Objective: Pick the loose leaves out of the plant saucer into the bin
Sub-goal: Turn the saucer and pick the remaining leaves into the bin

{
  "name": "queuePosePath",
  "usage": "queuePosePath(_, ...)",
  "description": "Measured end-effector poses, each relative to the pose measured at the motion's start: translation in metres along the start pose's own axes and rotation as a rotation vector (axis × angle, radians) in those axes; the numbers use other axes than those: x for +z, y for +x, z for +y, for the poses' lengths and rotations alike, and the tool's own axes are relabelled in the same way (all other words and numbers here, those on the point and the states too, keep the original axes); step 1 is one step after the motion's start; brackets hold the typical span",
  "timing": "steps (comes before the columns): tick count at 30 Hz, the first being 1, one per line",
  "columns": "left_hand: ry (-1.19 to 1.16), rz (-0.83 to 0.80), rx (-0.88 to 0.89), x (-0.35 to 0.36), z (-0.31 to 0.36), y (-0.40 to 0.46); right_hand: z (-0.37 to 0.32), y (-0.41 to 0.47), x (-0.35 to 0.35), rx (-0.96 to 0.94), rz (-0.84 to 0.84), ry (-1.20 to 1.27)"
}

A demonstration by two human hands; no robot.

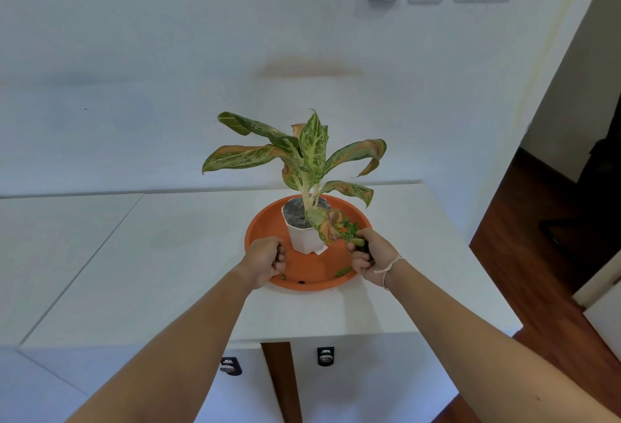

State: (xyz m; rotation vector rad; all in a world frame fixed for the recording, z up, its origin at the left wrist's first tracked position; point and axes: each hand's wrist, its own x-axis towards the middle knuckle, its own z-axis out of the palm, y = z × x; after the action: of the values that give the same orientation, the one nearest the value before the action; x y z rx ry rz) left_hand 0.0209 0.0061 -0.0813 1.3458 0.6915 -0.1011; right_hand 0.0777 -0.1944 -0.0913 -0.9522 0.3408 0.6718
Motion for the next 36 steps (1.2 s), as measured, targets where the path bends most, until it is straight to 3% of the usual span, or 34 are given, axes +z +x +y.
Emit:
queuePosePath(7,-0.048,0.033,-0.027,-0.007,-0.002,-0.007,0.004,-0.001,-0.004,0.026,-0.025,0.075)
queuePosePath(14,0.016,0.083,0.012,-0.01,-0.001,-0.014,0.005,-0.002,-0.002,0.02,0.027,-0.063)
queuePosePath(17,0.093,0.096,0.028,-0.011,0.001,-0.016,0.005,-0.005,-0.003,0.018,0.019,-0.05)
queuePosePath(20,0.337,0.125,0.12,-0.009,0.002,-0.015,0.003,-0.007,-0.003,0.012,0.025,-0.109)
queuePosePath(23,0.768,0.127,0.254,-0.009,-0.001,-0.009,0.003,-0.008,0.001,-0.04,0.137,-0.356)
queuePosePath(26,1.103,0.119,0.251,-0.009,-0.004,-0.004,0.005,-0.008,0.005,-0.168,0.265,-0.835)
queuePosePath(30,1.31,0.118,0.226,-0.005,-0.007,-0.005,0.006,-0.006,0.007,-0.291,0.335,-1.424)
queuePosePath(36,1.471,0.079,0.23,0.01,-0.012,-0.007,0.01,-0.009,0.021,-0.17,0.336,-1.827)
